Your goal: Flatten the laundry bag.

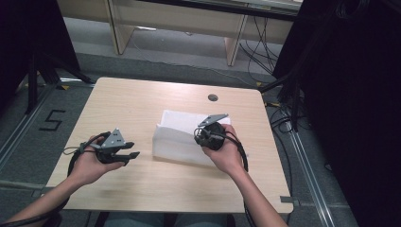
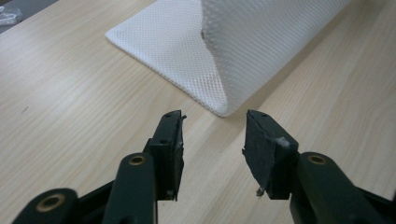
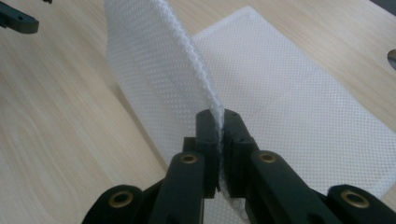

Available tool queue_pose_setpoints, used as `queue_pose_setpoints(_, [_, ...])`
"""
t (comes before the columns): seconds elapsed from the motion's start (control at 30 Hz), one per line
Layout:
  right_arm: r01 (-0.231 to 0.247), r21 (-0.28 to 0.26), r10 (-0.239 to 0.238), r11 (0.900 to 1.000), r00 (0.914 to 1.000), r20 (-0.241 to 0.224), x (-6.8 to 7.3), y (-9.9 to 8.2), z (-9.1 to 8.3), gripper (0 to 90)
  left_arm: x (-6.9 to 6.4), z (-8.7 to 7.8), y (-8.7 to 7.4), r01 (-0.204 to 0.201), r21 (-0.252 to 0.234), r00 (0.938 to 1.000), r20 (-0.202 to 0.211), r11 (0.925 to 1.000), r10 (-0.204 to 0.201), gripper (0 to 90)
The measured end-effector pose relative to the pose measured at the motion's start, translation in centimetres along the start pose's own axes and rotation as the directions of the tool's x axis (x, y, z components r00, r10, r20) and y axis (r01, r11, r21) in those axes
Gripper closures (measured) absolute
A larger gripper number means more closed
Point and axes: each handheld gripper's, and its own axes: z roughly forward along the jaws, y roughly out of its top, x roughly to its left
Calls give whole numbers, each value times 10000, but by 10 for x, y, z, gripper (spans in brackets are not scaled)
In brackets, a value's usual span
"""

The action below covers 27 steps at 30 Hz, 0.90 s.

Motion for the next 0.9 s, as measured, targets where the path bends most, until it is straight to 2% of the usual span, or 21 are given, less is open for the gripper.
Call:
queue_pose_setpoints(0.03, [-24, 151, 25, 9999, 10000, -59, 1, -1, -1, 873, 0, -2, -4, 14, 57, 10000, -28, 10000, -14, 554])
queue_pose_setpoints(0.07, [129, 4, -129, 9999, 9999, -32, 2, -3, 0, 874, 0, -2, -4, 14, 57, 10000, -28, 10000, -14, 549])
queue_pose_setpoints(0.1, [37, 182, -35, 9998, 10000, -72, 2, -3, -1, 874, -3, -2, -8, 158, 66, 9998, 92, 9999, -159, 545])
queue_pose_setpoints(0.13, [-4, 12, 4, 10000, 10000, -56, 4, -5, 0, 875, -3, -3, -8, 57, 142, 10000, 31, 9999, -57, 541])
queue_pose_setpoints(0.17, [17, 193, -15, 9998, 9999, -112, 4, -6, -2, 875, -4, -2, -9, 83, 128, 9999, 86, 9999, -84, 536])
queue_pose_setpoints(0.2, [-4, 41, 4, 10000, 10000, -49, 5, -8, -1, 876, -4, -2, -9, -2, 99, 9999, 156, 10000, 0, 531])
queue_pose_setpoints(0.23, [69, 179, -67, 9998, 9999, -154, 5, -9, -2, 876, -6, -2, -9, 264, 62, 9995, 173, 9996, -265, 528])
queue_pose_setpoints(0.27, [91, 8, -91, 10000, 9999, -61, 6, -11, 0, 877, -5, -2, -9, 12, 148, 10000, 94, 9999, -13, 527])
queue_pose_setpoints(0.3, [81, 255, -76, 9996, 9997, -214, 7, -12, -2, 877, -6, -2, -9, 95, 107, 9999, 119, 9999, -96, 527])
queue_pose_setpoints(0.37, [-17, 89, 18, 10000, 9999, -141, 9, -15, 0, 878, -7, -2, -9, 80, 106, 9999, 152, 9999, -82, 526])
queue_pose_setpoints(0.4, [43, 78, -42, 10000, 9999, -146, 9, -17, 0, 878, -7, -2, -9, 238, 160, 9994, 261, 9996, -242, 525])
queue_pose_setpoints(0.47, [57, 263, -49, 9996, 9996, -282, 11, -19, -2, 878, -7, -1, -10, 3, 135, 9998, 215, 9999, -6, 525])
queue_pose_setpoints(0.5, [79, 158, -75, 9998, 9998, -205, 12, -21, -1, 878, -8, -1, -11, 53, 143, 9997, 229, 9999, -56, 524])
queue_pose_setpoints(0.57, [59, 310, -47, 9995, 9993, -384, 14, -24, -2, 877, -9, -1, -11, 84, 172, 9998, 201, 9998, -88, 520])
queue_pose_setpoints(0.67, [164, 216, -156, 9996, 9991, -385, 16, -26, 0, 878, -8, -2, -13, 78, 233, 9997, 250, 9997, -83, 518])
queue_pose_setpoints(0.7, [350, 280, -339, 9990, 9986, -411, 18, -29, 0, 878, -8, -2, -16, 109, 300, 9997, 235, 9995, -116, 517])
queue_pose_setpoints(0.73, [86, 278, -76, 9996, 9993, -363, 21, -31, 0, 878, -8, -2, -17, 191, 315, 9997, 153, 9993, -196, 516])
queue_pose_setpoints(0.8, [195, 448, -168, 9988, 9982, -582, 24, -35, 0, 877, -8, -3, -18, 260, 385, 9994, 205, 9989, -268, 513])
queue_pose_setpoints(0.83, [303, 369, -286, 9989, 9986, -450, 25, -36, 0, 877, -8, -3, -19, 189, 378, 9997, 166, 9991, -195, 512])
queue_pose_setpoints(0.87, [414, 563, -381, 9976, 9976, -585, 27, -38, 0, 877, -7, -2, -21, 376, 422, 9992, 150, 9984, -382, 512])
queue_pose_setpoints(0.9, [391, 530, -359, 9978, 9975, -607, 28, -39, 0, 877, -6, -3, -21, 249, 464, 9996, 121, 9986, -255, 511])
